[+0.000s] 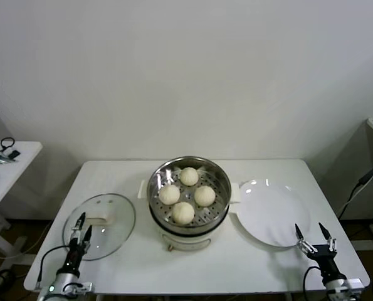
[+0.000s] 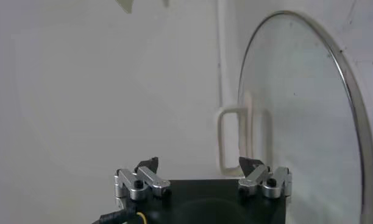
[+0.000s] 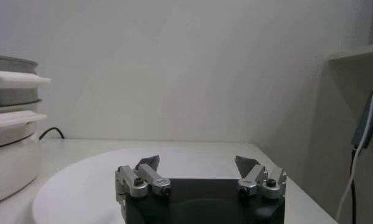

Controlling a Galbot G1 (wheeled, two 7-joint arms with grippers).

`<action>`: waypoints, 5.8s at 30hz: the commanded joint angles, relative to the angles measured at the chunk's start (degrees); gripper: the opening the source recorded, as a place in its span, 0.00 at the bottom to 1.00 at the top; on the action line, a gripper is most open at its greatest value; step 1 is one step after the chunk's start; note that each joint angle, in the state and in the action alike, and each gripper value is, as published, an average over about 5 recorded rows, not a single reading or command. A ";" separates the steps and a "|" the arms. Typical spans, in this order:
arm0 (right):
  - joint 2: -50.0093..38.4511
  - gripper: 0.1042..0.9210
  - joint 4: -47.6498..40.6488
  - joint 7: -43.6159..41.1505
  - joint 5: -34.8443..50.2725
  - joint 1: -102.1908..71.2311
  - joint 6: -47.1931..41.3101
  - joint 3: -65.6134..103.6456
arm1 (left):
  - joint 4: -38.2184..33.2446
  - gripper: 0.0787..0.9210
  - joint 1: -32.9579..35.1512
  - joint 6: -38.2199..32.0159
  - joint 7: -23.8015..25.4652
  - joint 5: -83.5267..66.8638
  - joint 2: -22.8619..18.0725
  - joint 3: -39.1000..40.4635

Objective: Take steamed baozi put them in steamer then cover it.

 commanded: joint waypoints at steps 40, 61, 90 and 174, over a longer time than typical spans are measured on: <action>3.70 0.88 4.60 0.78 -4.61 -1.08 -1.82 1.95 | 5.87 0.07 -6.38 0.56 -0.79 -0.72 -0.42 1.30; 4.26 0.88 5.76 4.05 -10.41 -0.80 -5.90 1.49 | -36.93 0.07 3.93 21.72 25.87 -30.49 20.24 0.69; 7.80 0.88 -0.32 3.11 -13.81 4.86 -0.58 -0.96 | -36.21 0.07 -19.34 46.83 39.87 5.87 -4.50 49.32; 6.80 0.88 9.19 6.29 -11.45 0.54 -4.87 -2.54 | -46.70 0.88 6.00 14.29 13.39 -60.61 -1.52 15.46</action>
